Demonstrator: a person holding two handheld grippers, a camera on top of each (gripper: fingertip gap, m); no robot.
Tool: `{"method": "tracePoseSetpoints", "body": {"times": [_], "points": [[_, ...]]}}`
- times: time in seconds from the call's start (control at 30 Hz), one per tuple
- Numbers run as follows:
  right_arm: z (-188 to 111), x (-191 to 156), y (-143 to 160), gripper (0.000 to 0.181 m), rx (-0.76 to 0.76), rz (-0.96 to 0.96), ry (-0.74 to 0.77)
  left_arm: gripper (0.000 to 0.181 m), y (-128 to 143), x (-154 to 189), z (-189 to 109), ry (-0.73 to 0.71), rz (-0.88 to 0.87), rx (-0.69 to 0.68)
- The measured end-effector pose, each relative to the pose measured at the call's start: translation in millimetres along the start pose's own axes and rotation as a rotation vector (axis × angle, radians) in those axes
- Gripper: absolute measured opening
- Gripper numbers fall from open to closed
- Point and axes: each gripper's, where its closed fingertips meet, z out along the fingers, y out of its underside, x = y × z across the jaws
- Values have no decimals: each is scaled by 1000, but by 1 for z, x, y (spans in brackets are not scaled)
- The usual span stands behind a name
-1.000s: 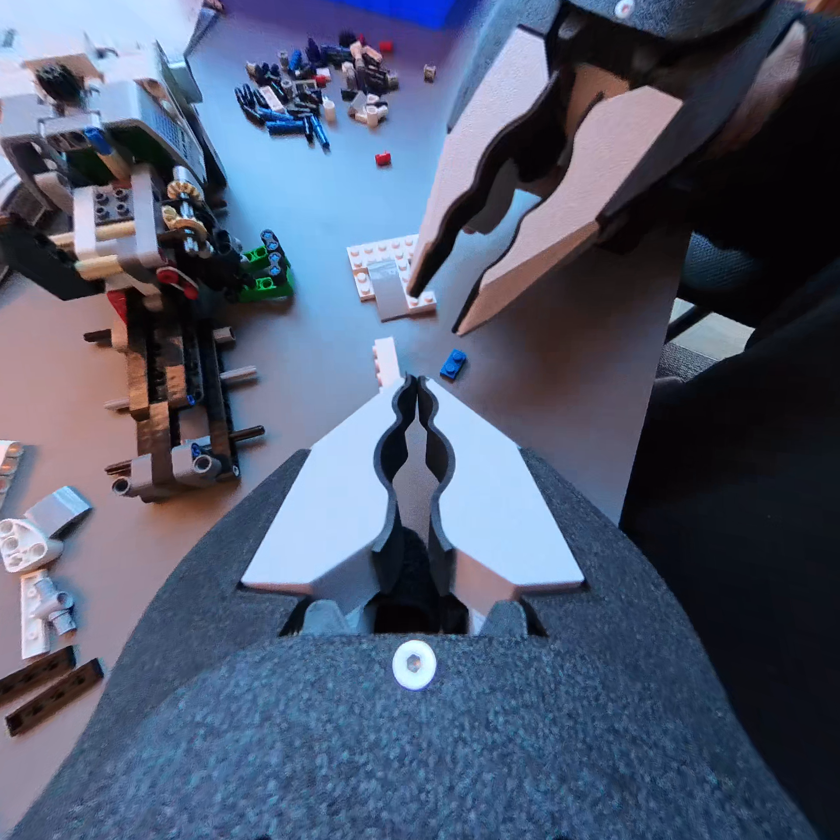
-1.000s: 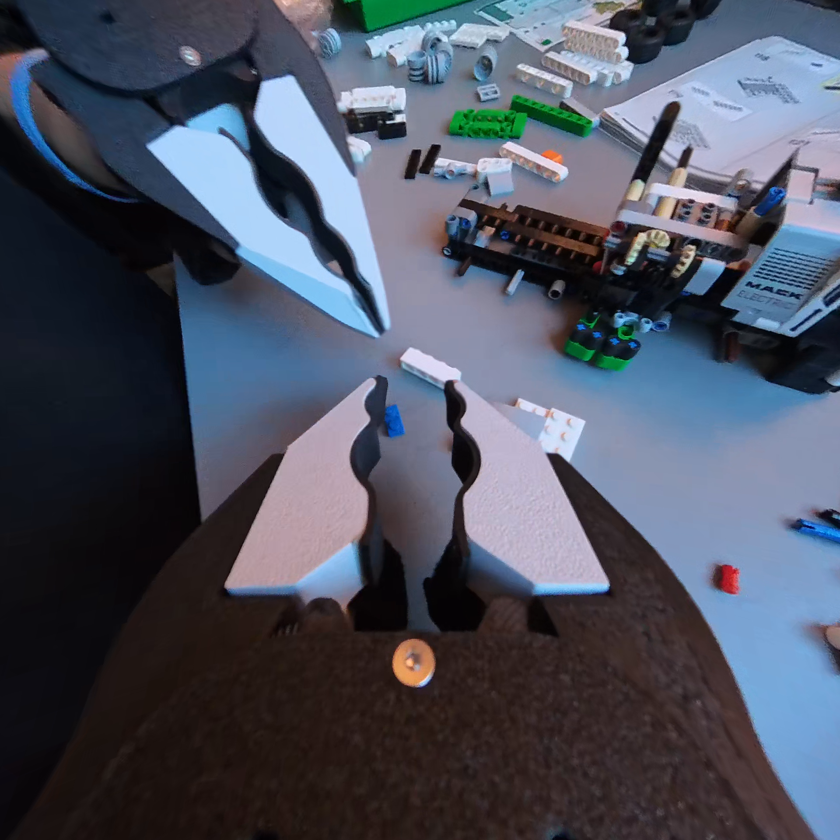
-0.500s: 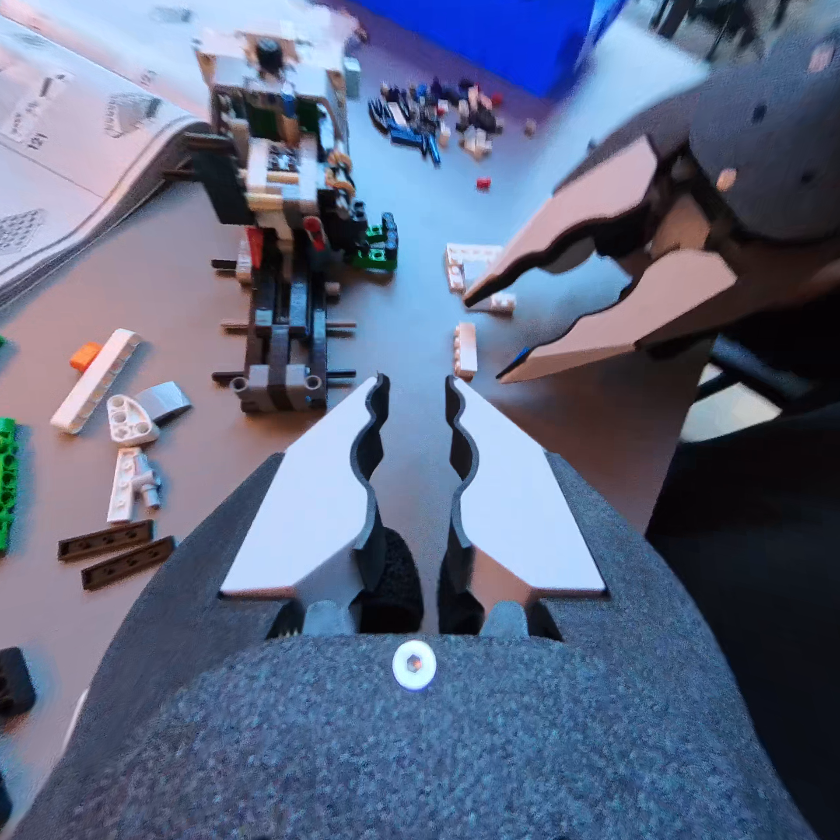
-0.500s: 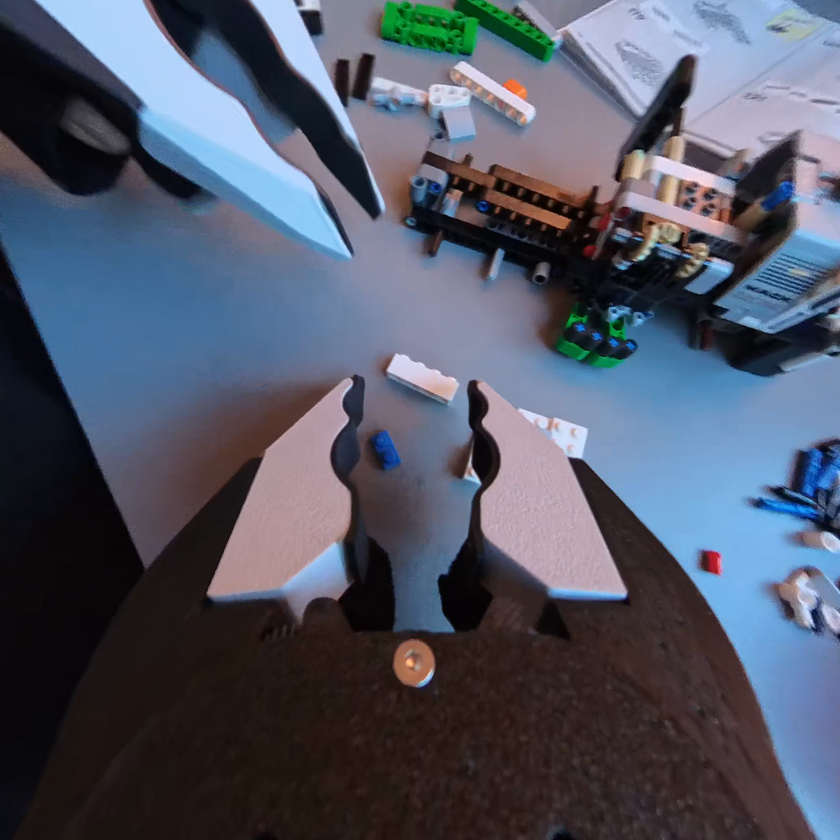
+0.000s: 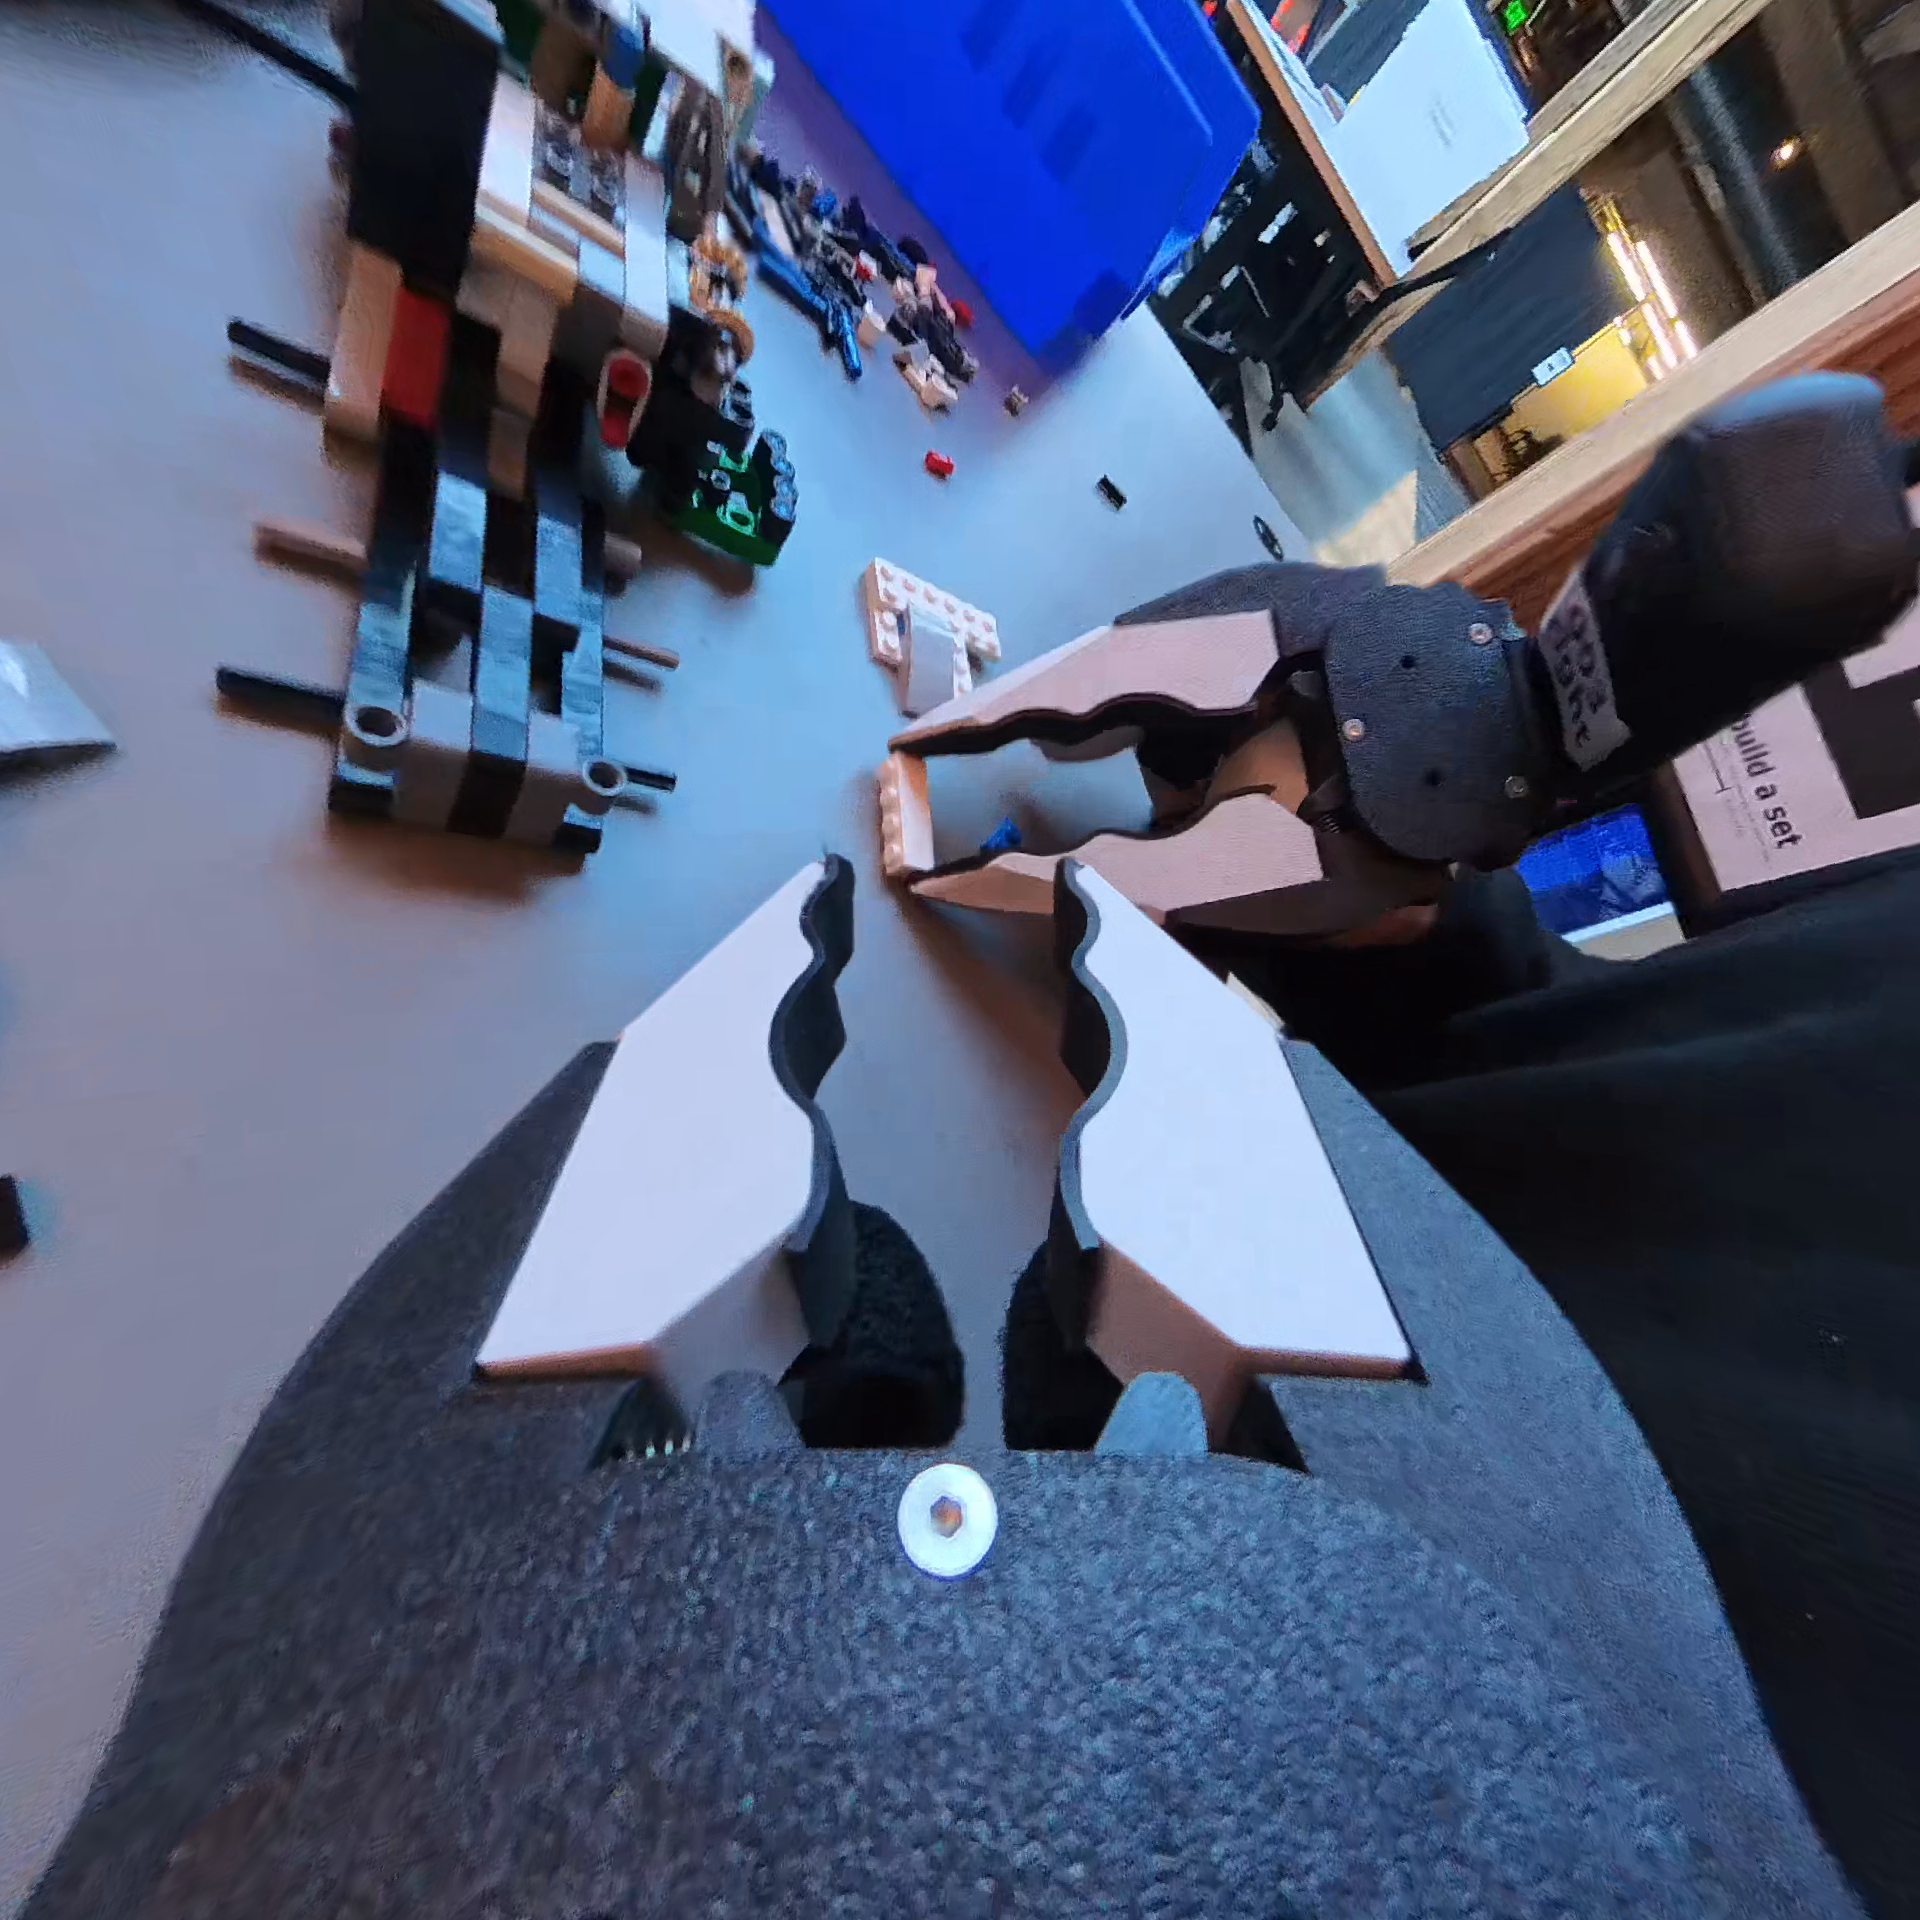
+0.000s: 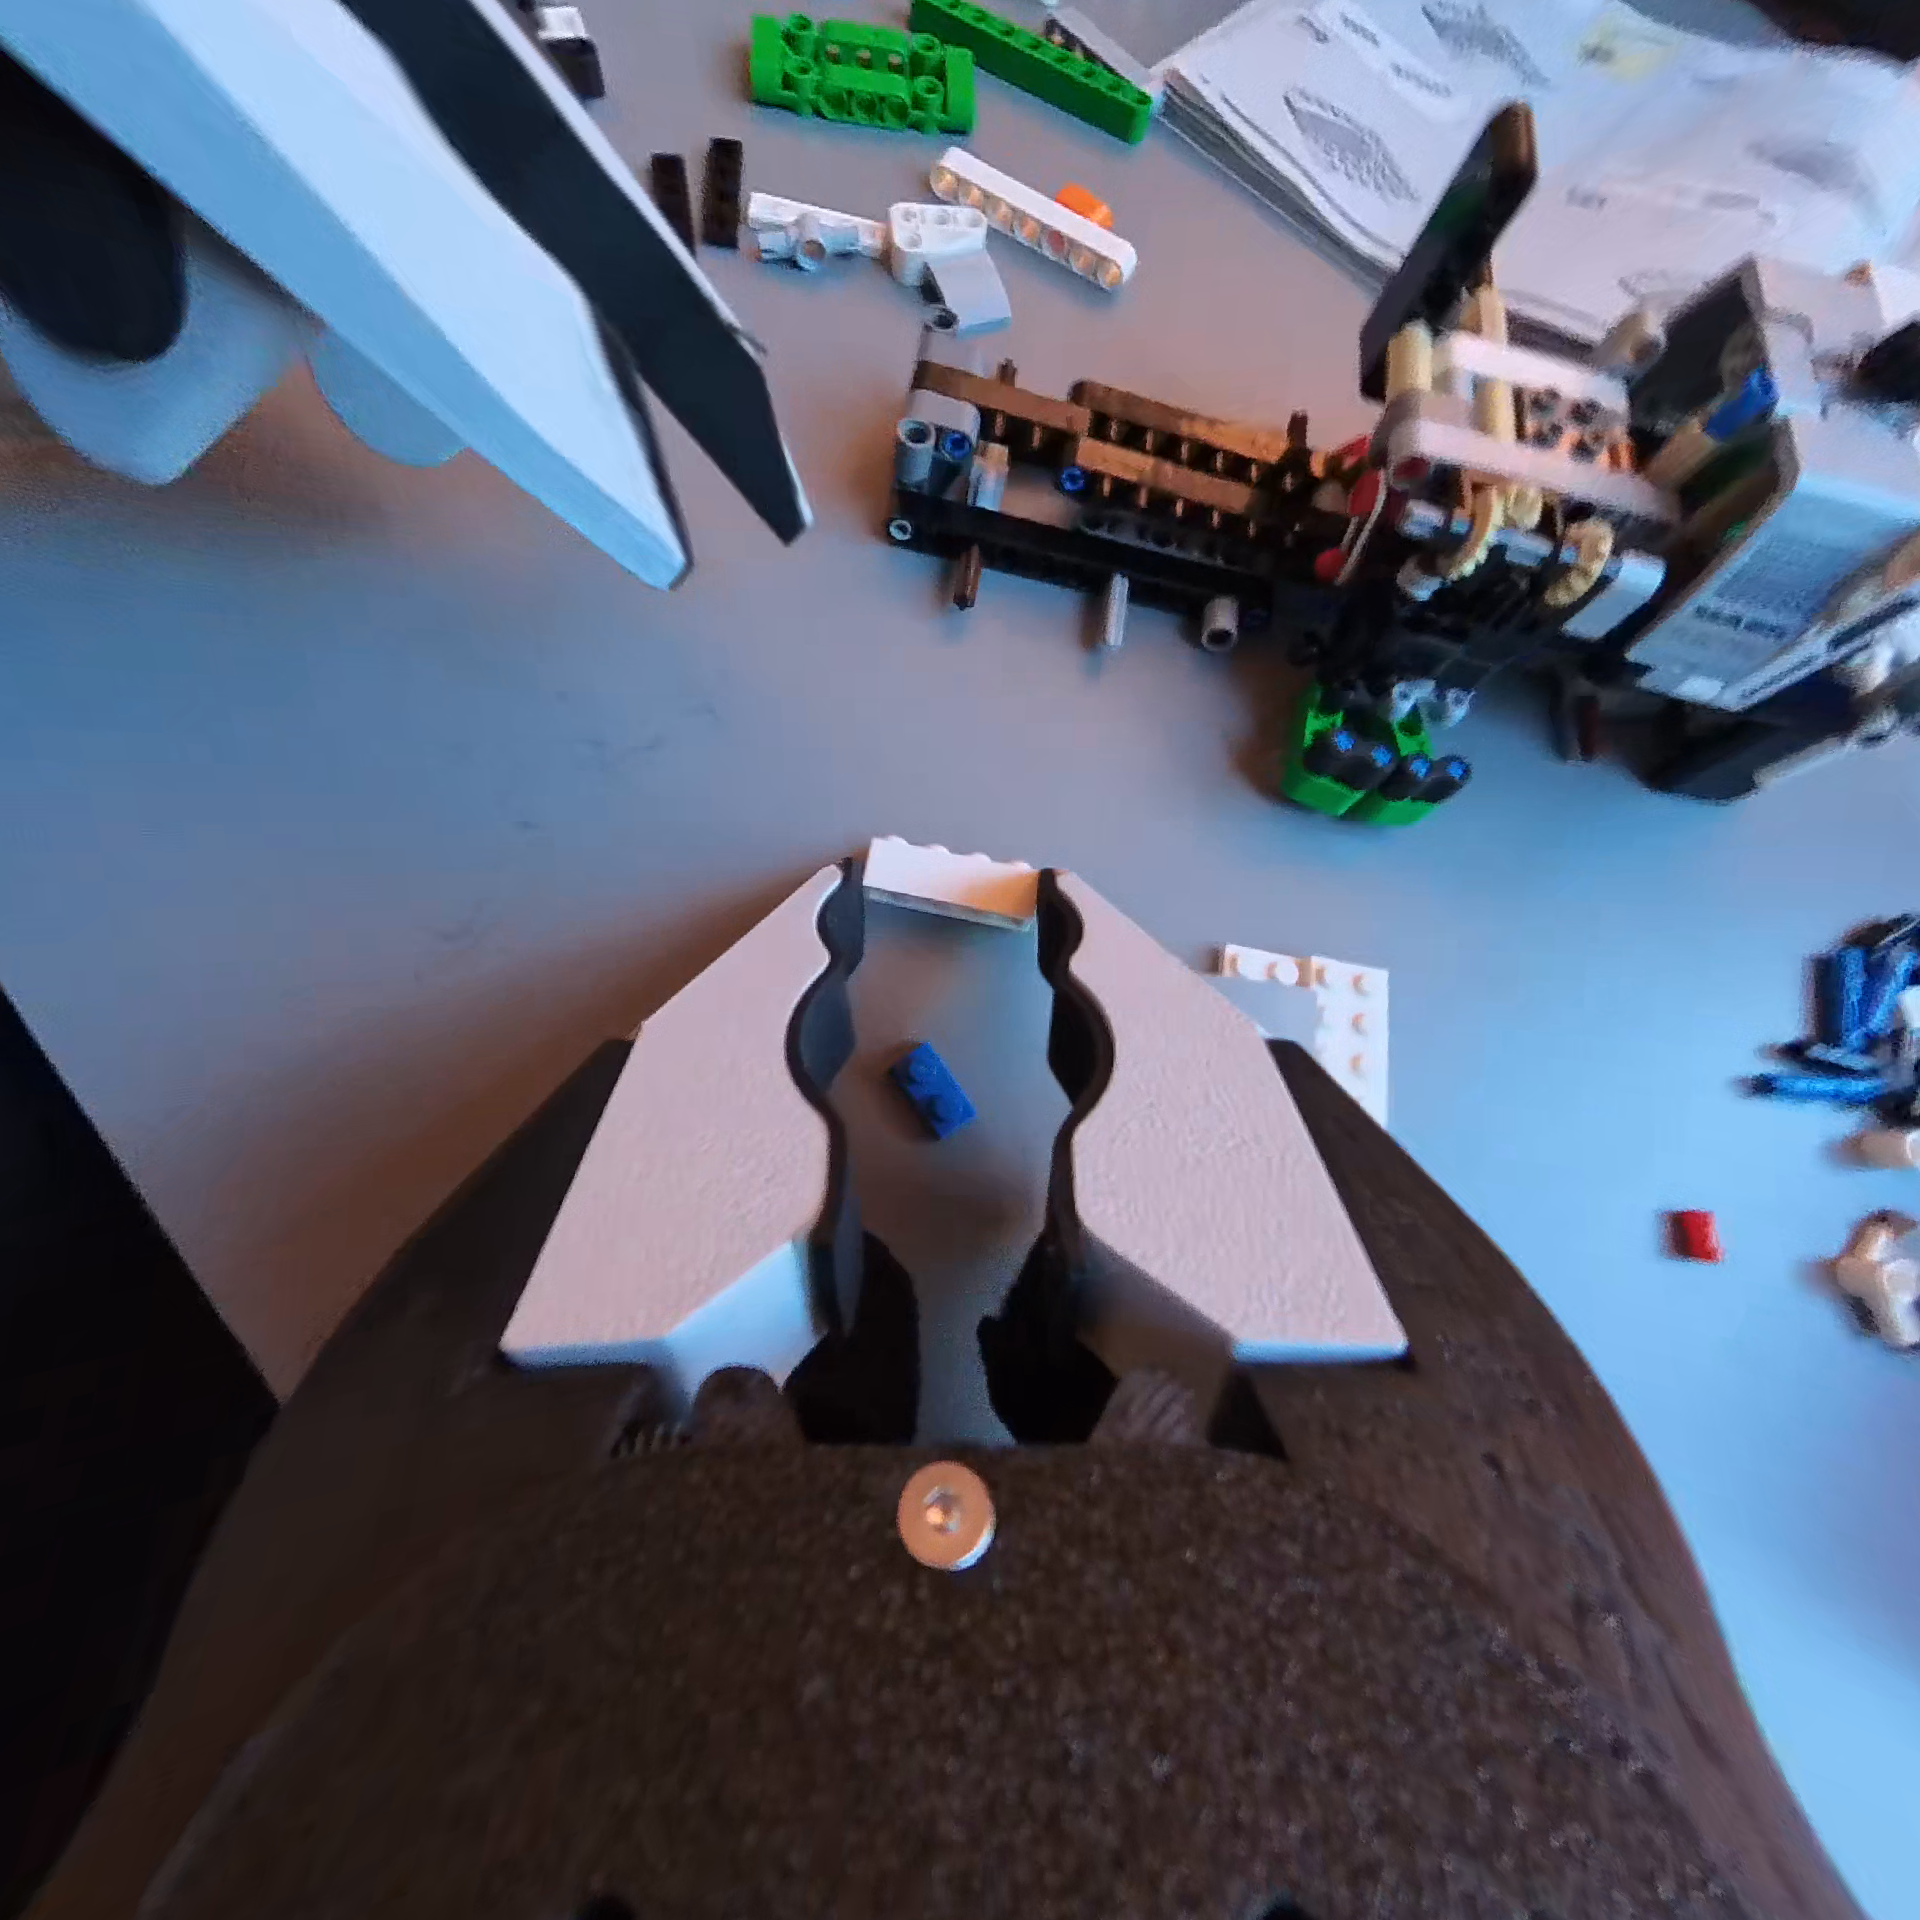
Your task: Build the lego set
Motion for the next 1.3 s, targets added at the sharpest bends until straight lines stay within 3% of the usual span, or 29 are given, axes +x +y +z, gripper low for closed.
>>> {"method": "tracePoseSetpoints", "body": {"times": [0.2, 0.3, 0.4, 1.13, 1.3], "points": [[-24, -26, -51, 32, 274, -501, -39, 28, 4, 8, -1, 139, -100, -35], [-26, -30, -64, 32, 305, -576, -80, 23, 7, 21, -3, 230, -137, -61], [-26, -30, -68, 32, 305, -611, -86, 8, 2, 21, -7, 230, -152, -27], [-29, -39, -59, 32, 264, -622, -144, 8, 13, 26, -2, 200, -111, -5], [-32, -35, -51, 36, 228, -427, -210, 7, 15, 14, -6, 145, -123, 27]]}}
